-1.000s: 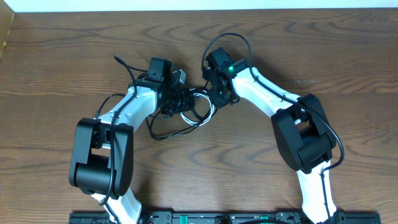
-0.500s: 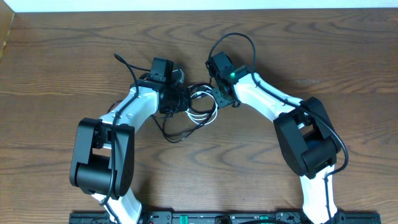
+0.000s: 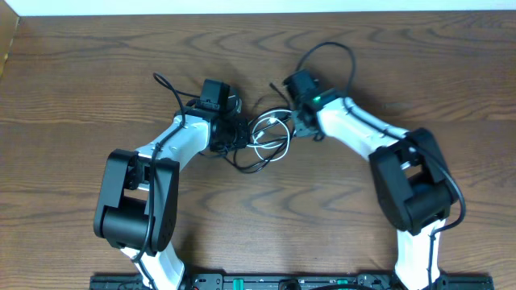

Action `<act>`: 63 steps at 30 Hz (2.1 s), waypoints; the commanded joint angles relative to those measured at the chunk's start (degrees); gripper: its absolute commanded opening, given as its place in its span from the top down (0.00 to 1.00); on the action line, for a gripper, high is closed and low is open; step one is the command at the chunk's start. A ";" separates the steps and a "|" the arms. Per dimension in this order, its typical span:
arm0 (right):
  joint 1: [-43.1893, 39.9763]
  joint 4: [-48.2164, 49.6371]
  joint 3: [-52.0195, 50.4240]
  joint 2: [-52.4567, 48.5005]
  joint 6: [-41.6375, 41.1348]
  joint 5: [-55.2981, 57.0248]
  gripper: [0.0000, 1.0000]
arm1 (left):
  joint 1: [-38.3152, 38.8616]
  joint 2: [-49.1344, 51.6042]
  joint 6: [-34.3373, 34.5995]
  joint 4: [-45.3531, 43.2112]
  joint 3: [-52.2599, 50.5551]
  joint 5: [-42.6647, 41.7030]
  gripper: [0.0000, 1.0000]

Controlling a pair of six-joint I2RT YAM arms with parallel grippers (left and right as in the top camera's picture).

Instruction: Untangle cables

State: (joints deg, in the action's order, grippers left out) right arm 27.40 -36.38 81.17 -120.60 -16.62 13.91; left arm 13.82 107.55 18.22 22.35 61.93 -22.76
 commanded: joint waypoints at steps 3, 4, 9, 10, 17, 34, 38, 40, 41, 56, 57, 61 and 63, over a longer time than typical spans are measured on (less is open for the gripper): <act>-12.37 -2.91 -5.79 -7.04 -1.11 -3.39 0.52 | -1.79 1.09 0.22 1.33 -1.70 7.89 0.93; -13.31 -3.04 -5.79 -7.04 -1.09 -3.82 0.52 | -1.79 1.09 0.39 1.38 -1.70 8.28 0.93; -16.65 -3.37 -5.79 -7.04 1.64 -7.82 0.52 | -1.79 1.09 0.52 1.49 -1.70 8.48 0.92; -16.63 -3.15 -5.79 -7.04 3.04 -10.19 0.52 | -1.79 1.09 0.52 1.46 -1.70 8.48 0.92; -12.76 -1.33 -5.79 -7.04 13.33 -25.00 0.70 | -1.77 0.90 -1.79 1.36 1.88 -0.15 0.77; -0.39 -2.21 -5.73 -7.04 15.45 -11.28 0.64 | 10.45 3.80 6.40 -4.17 5.60 9.49 0.23; -0.37 -2.27 -5.75 -7.04 15.41 -11.02 0.60 | 12.00 7.15 7.67 -6.36 5.60 13.22 0.22; -0.81 -2.03 -5.75 -7.04 15.37 -10.97 0.56 | 11.82 9.33 8.37 -6.64 5.60 13.31 0.22; -1.05 -1.84 -5.75 -7.04 15.02 -10.69 0.53 | 11.52 9.64 8.96 -6.60 5.60 13.18 0.23; -1.84 2.05 -5.75 -7.04 13.09 -7.85 0.37 | 7.45 9.64 6.86 5.90 10.71 16.46 0.29; -1.79 2.10 -5.75 -7.04 13.09 -7.85 0.37 | 7.45 9.68 6.91 5.86 10.71 16.41 0.29; -1.70 1.97 -5.75 -7.04 13.35 -7.98 0.35 | 7.50 9.70 6.93 6.01 10.71 17.16 0.29; -1.68 1.99 -5.75 -7.04 14.19 -8.41 0.35 | 7.45 9.70 6.91 6.49 10.95 18.14 0.29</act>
State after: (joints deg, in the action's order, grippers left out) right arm 25.36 -32.93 80.07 -120.14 -3.66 3.99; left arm 21.74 114.08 25.61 27.31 73.28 -7.86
